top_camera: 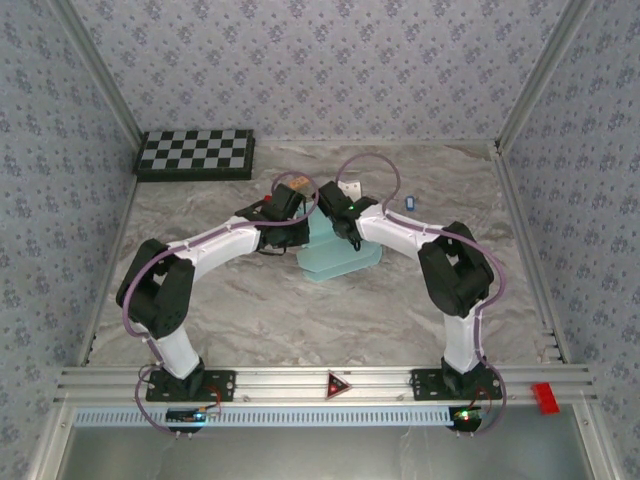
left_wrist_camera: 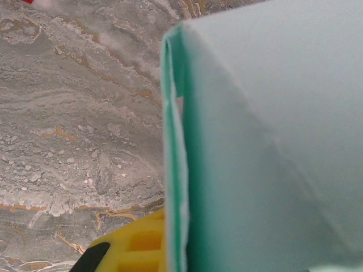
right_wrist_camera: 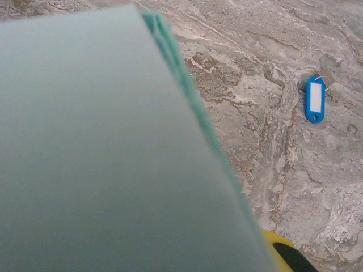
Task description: Fold the paper box
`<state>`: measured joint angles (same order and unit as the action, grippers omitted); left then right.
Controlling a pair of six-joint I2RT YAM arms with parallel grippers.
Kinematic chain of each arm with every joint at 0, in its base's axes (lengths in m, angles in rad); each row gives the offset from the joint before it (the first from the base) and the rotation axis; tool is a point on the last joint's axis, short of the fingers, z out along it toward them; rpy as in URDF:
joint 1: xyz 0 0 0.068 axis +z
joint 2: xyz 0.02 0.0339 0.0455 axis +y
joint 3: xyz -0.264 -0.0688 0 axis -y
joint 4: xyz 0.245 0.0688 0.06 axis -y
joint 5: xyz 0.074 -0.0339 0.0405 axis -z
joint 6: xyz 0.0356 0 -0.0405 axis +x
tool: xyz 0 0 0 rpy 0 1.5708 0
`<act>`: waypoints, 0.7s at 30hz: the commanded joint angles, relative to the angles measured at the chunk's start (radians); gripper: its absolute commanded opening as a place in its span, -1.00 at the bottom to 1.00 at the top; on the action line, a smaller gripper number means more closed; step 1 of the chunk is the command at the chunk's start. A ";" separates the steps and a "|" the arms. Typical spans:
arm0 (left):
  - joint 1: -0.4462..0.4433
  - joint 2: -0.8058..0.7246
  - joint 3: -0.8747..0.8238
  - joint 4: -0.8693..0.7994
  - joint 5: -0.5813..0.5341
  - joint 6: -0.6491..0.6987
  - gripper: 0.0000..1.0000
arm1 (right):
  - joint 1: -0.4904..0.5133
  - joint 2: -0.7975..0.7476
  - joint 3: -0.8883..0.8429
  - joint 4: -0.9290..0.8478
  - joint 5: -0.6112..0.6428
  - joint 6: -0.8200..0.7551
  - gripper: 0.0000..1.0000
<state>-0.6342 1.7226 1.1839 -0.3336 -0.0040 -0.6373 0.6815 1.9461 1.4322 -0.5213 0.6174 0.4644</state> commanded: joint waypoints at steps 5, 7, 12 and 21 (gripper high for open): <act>0.001 -0.026 0.031 -0.029 -0.004 0.008 -1.00 | -0.048 0.047 -0.012 -0.126 0.128 0.026 -0.66; 0.001 -0.025 0.031 -0.028 -0.002 0.008 -1.00 | -0.046 0.041 -0.021 -0.103 0.103 0.009 -0.66; 0.001 -0.023 0.029 -0.025 0.002 0.005 -1.00 | -0.043 -0.022 -0.091 0.053 -0.045 -0.069 -0.64; 0.001 -0.011 0.031 -0.018 0.006 -0.001 -1.00 | -0.036 -0.088 -0.129 0.152 -0.190 -0.129 -0.50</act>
<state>-0.6346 1.7226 1.1839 -0.3676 -0.0128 -0.6373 0.6579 1.8862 1.3231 -0.3794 0.4637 0.3691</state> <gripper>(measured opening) 0.093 0.246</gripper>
